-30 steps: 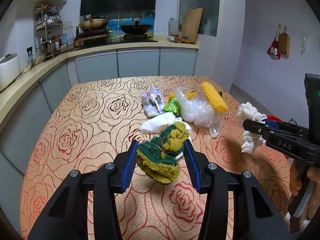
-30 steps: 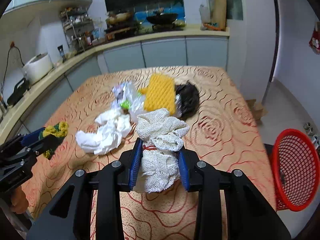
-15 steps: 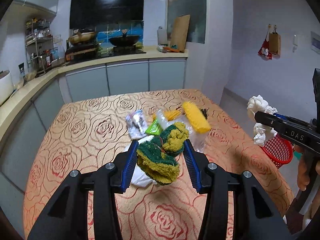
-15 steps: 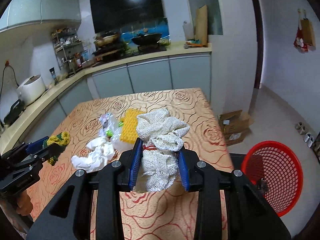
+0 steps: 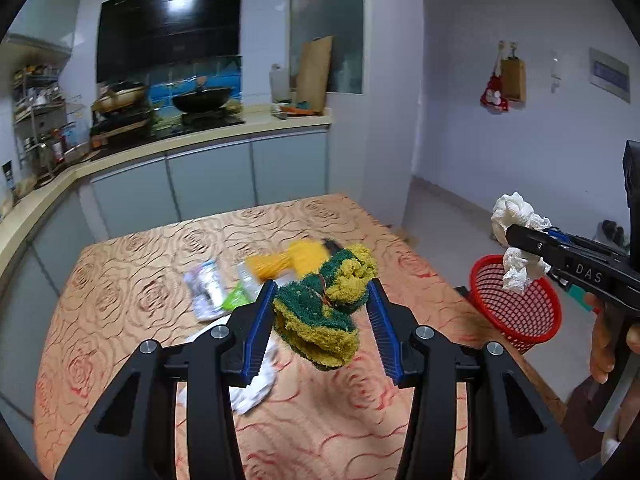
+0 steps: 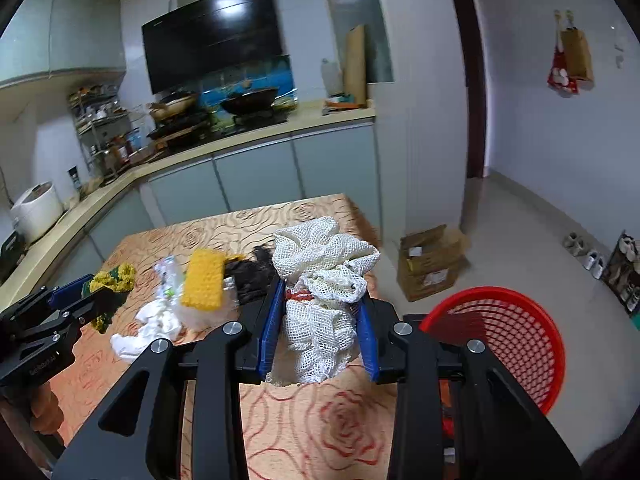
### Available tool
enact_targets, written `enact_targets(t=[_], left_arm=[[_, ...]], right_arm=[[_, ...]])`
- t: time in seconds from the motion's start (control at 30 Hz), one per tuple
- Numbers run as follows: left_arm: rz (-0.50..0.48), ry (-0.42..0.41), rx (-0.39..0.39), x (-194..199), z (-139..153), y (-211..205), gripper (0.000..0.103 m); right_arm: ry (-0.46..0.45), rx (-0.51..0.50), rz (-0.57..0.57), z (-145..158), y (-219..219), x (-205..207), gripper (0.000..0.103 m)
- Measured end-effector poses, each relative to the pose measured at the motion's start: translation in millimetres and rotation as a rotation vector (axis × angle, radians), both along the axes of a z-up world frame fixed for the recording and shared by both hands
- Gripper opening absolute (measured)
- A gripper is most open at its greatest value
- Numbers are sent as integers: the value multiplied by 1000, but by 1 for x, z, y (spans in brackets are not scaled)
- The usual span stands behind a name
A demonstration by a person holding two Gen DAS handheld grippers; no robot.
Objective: Collect trash
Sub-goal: 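Carry the sponge and mesh cloth over the red basket and release both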
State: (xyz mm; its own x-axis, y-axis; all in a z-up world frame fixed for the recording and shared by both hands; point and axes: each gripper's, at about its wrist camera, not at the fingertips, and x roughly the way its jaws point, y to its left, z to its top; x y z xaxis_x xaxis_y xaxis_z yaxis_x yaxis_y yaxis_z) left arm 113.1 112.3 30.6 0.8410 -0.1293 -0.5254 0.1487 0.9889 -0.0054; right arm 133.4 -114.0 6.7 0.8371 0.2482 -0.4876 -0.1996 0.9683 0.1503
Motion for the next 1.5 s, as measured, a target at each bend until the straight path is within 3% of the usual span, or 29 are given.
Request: enact_targets(t=[0.8, 1.0, 1.37, 1.5], left_arm=[[-337, 13, -17, 55, 2, -143, 44], [-418, 66, -11, 72, -14, -184, 45], [-489, 215, -66, 108, -61, -220, 45], [-489, 251, -53, 118, -76, -233, 45]], right_arm=[[30, -19, -274, -20, -110, -14, 33], [72, -36, -308, -33, -125, -9, 33], [167, -87, -322, -69, -143, 6, 33], [196, -93, -312, -82, -146, 13, 33]])
